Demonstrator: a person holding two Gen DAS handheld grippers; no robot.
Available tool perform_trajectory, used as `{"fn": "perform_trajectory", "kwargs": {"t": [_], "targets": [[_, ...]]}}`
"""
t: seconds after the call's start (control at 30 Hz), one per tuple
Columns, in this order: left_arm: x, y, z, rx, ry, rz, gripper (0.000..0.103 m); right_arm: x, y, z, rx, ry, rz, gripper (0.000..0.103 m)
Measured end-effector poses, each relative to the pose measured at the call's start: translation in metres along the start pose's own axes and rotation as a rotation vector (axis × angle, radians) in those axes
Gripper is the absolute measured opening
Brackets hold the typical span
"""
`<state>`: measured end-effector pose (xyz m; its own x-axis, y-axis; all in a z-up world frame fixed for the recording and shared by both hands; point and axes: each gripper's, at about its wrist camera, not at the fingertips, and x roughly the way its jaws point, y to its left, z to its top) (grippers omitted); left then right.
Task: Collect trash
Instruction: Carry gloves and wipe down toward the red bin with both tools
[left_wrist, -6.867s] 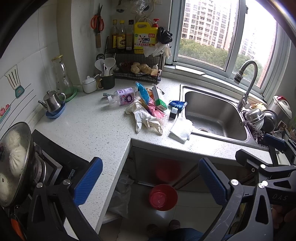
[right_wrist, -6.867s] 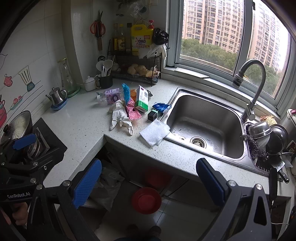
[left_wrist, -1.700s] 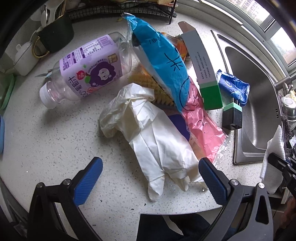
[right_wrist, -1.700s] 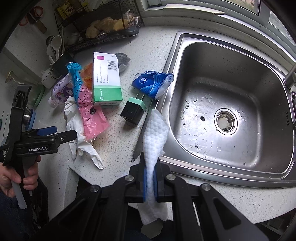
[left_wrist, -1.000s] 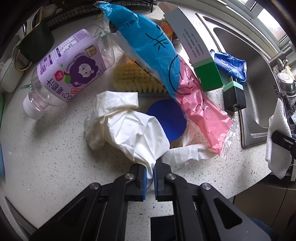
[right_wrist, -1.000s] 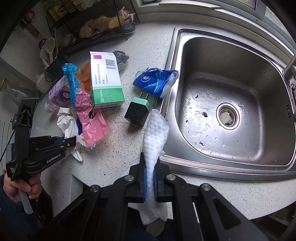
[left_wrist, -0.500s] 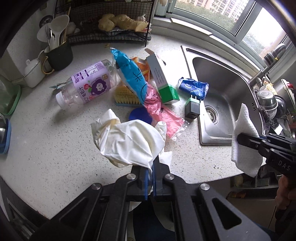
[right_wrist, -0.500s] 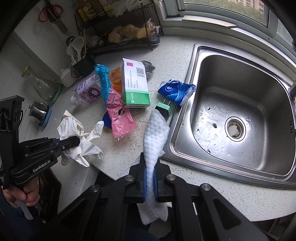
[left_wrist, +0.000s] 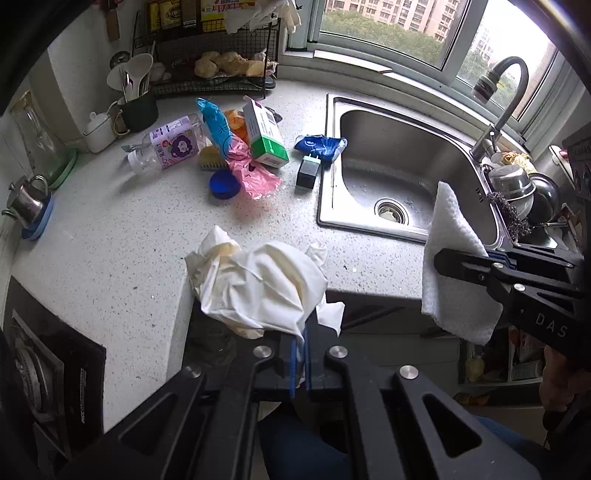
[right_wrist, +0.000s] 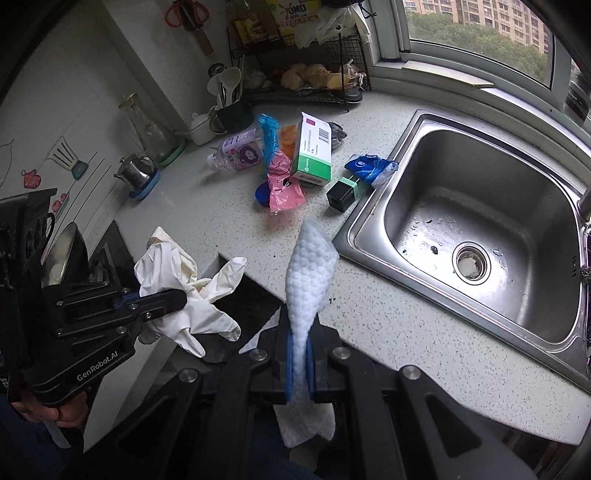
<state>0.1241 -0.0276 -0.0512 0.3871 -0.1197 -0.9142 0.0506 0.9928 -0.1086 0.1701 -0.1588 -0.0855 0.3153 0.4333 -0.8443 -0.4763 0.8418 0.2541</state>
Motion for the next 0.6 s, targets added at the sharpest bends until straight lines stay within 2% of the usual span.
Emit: {"fn": "perform_trajectory", "kwargs": {"t": [0.13,0.27,0.6], "targets": [[-0.007,-0.021,-0.025,-0.017,0.005,0.019,0.002,-0.011,-0.001,-0.030,-0.023,0.015,0.020,0.005],[-0.002,-0.035,-0.050,-0.039,0.043,0.025,0.002,-0.016,-0.001,-0.056,-0.019,0.031,0.036,0.005],[0.049,-0.038,-0.107,-0.094,0.183,0.000,0.002,0.022,-0.008,-0.104,0.016,0.111,0.059,0.005]]}}
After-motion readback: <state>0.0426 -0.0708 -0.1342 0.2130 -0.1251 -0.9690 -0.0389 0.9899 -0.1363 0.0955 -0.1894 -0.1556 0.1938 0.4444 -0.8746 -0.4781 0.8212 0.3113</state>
